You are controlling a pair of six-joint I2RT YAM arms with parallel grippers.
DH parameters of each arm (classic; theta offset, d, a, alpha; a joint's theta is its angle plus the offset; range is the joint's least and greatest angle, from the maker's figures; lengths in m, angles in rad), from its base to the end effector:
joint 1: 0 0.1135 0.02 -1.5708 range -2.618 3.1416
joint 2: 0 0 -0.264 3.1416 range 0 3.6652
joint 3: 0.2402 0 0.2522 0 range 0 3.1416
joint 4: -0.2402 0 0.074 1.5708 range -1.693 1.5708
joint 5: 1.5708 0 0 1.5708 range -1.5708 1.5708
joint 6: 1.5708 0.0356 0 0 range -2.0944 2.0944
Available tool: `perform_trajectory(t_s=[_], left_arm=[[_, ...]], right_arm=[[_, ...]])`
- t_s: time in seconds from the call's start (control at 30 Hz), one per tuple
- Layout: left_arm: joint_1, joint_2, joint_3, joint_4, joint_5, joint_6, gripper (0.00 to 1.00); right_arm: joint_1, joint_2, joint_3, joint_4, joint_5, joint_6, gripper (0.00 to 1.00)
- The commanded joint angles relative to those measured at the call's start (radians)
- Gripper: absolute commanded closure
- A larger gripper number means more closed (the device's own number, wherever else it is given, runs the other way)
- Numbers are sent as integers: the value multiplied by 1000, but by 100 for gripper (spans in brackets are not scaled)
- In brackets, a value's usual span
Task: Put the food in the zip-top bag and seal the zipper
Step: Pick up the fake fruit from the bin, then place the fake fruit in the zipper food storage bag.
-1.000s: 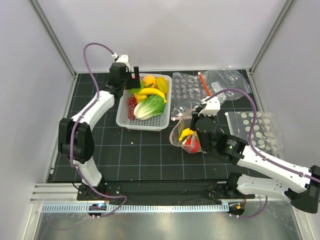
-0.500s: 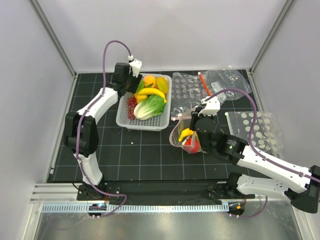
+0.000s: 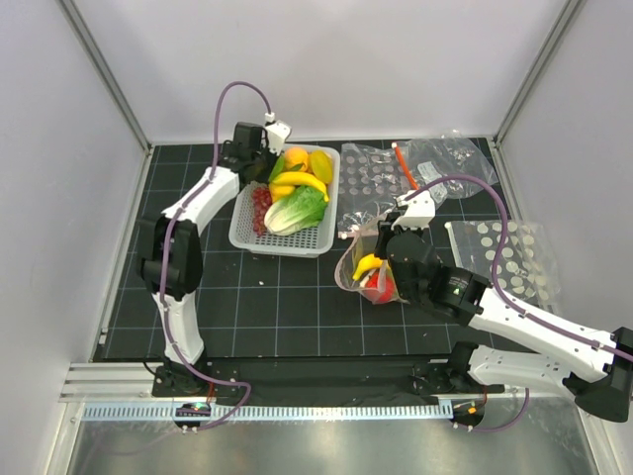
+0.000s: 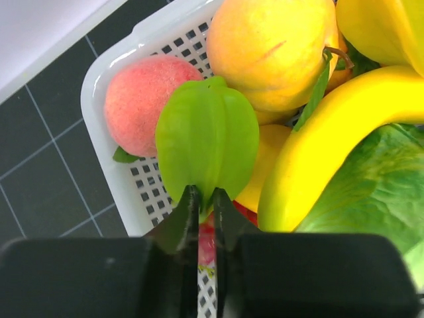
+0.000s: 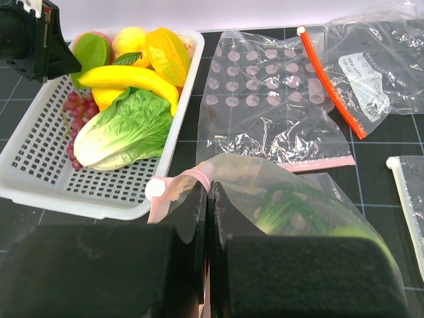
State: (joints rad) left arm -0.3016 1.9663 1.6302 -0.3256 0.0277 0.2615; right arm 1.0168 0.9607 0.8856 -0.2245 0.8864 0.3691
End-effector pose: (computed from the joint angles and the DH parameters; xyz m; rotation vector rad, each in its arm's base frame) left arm 0.4382 -0.1374 0.2656 0.6349 2.1406 -0.0528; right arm 0.1338 0.1638 0.3428 0.0229 1.7616 0.1763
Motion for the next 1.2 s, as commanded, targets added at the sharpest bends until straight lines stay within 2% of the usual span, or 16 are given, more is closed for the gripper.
perform_trajectory(t_s=[0.0, 0.23, 0.4, 0.63, 0.67, 0.8, 0.9, 0.93, 1.0, 1.03, 1.17], left_arm=[[1, 0, 69, -32, 32, 5, 96], [1, -114, 77, -81, 41, -36, 100], [1, -243, 45, -115, 118, -180, 100], [1, -444, -67, -102, 408, -428, 100], [1, -481, -105, -89, 482, -467, 100], [-13, -584, -248, 66, 625, -678, 100], [-48, -676, -423, 294, 670, -836, 100], [-57, -701, -467, 439, 673, -929, 100], [-88, -763, -591, 566, 654, -1011, 100], [-105, -782, -648, 626, 638, -1033, 100], [-237, -834, -700, 629, 586, -972, 100]], right_arm=[[-4, -19, 3, 70, 3, 14, 99], [-4, -19, 1, 68, 0, 17, 99], [-4, -20, 0, 68, -15, 24, 99], [-4, -22, -7, 77, -23, 24, 99], [-4, -22, -4, 77, -26, 24, 99], [-4, -30, -5, 82, -30, 21, 99], [-4, -49, -8, 80, -26, 24, 99], [-4, -57, -16, 86, -27, 27, 99], [-4, -85, -25, 94, -30, 31, 99], [-4, -92, -34, 105, -38, 31, 99], [-4, -116, -42, 111, -37, 31, 99]])
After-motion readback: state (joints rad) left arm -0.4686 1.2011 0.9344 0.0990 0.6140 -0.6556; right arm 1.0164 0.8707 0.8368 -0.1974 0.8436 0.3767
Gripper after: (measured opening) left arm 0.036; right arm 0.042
